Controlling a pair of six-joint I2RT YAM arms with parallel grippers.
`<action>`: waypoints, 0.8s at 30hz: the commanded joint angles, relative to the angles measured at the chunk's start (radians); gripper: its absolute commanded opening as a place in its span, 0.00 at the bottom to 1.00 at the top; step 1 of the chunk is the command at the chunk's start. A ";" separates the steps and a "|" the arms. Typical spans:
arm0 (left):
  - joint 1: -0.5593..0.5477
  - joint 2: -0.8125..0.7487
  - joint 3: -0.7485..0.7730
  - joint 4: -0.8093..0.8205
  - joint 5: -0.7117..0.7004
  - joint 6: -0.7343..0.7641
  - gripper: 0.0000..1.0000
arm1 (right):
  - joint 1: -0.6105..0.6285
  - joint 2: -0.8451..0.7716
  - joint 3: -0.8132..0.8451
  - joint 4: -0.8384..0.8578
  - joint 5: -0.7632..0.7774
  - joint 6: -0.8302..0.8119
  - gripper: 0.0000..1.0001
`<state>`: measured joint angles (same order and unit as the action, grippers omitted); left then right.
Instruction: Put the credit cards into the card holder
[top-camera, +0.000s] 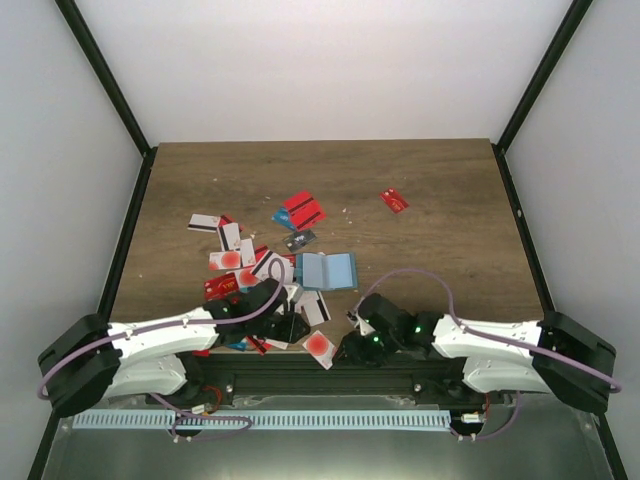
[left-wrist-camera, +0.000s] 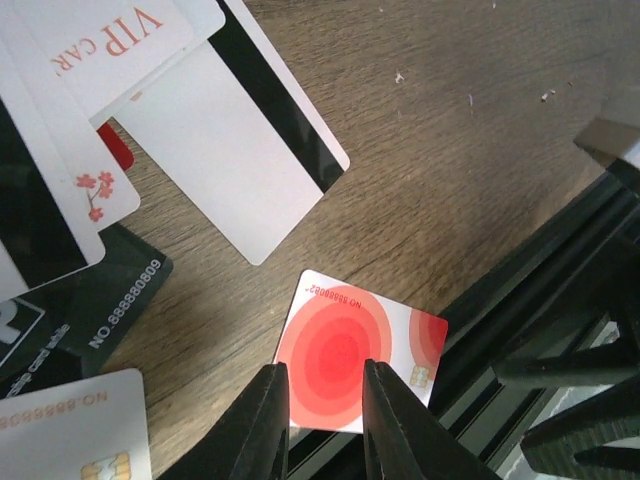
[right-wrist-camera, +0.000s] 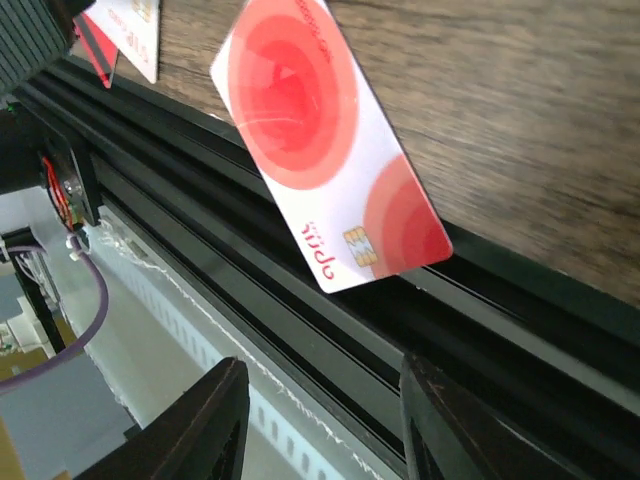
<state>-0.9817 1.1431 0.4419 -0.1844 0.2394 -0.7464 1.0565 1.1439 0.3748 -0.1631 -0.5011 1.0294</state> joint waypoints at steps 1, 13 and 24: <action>-0.009 0.039 -0.014 0.135 0.012 -0.021 0.23 | 0.056 -0.050 -0.064 0.100 0.105 0.224 0.44; -0.018 0.132 -0.008 0.178 0.033 0.016 0.21 | 0.136 0.001 -0.164 0.289 0.308 0.438 0.42; -0.018 0.184 -0.030 0.191 0.036 0.044 0.20 | 0.167 0.153 -0.198 0.489 0.357 0.515 0.36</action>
<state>-0.9955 1.3018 0.4324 -0.0277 0.2676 -0.7242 1.2045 1.2369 0.2005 0.2436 -0.2043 1.5013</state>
